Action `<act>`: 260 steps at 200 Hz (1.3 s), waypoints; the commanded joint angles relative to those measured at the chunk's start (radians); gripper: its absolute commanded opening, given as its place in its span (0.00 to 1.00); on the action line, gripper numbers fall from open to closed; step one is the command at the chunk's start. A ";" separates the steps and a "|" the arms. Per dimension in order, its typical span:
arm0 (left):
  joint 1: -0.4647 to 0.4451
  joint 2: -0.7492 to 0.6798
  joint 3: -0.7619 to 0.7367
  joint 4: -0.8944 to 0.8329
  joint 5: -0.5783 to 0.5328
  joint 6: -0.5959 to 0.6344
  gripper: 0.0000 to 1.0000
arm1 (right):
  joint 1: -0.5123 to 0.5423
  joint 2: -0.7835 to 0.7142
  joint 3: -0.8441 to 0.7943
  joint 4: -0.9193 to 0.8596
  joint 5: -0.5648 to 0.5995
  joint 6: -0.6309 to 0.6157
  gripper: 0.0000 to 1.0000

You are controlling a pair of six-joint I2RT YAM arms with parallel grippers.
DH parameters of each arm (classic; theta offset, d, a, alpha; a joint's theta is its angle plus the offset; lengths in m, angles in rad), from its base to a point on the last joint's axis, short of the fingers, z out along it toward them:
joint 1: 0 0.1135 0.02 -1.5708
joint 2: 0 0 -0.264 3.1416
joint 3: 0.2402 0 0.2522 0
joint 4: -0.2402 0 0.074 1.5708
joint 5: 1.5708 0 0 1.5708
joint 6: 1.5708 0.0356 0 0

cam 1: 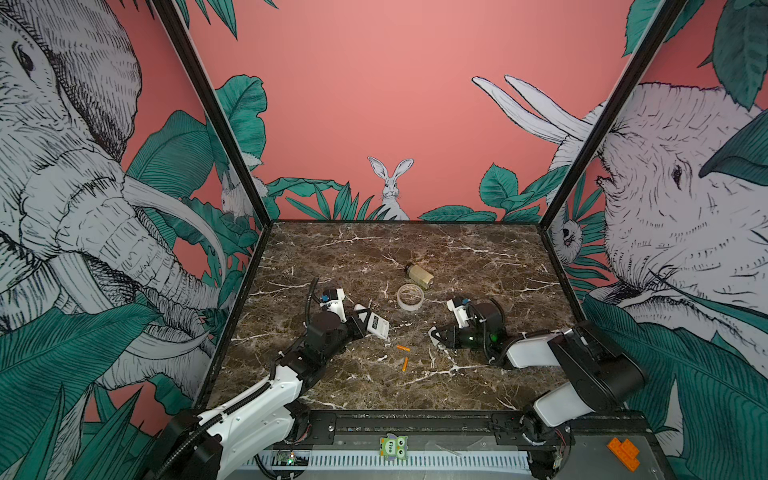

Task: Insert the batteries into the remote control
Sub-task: 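Pull the battery cover off with the right gripper while the left gripper lowers the remote, then open the right gripper to drop the white battery cover onto the table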

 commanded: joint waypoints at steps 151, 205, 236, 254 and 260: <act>-0.003 -0.022 -0.066 -0.052 -0.032 0.003 0.00 | -0.035 -0.413 0.090 -0.613 0.237 -0.264 0.74; -0.003 -0.011 -0.088 -0.070 0.011 -0.006 0.00 | -0.035 -0.445 0.159 -0.711 0.256 -0.341 0.78; -0.003 0.001 -0.103 -0.070 -0.003 -0.021 0.00 | -0.035 -0.434 0.170 -0.701 0.250 -0.344 0.79; -0.002 0.012 -0.107 -0.062 -0.008 -0.025 0.00 | -0.035 -0.426 0.177 -0.700 0.245 -0.348 0.79; -0.003 0.016 -0.107 -0.063 -0.008 -0.024 0.01 | -0.034 -0.425 0.178 -0.700 0.245 -0.350 0.79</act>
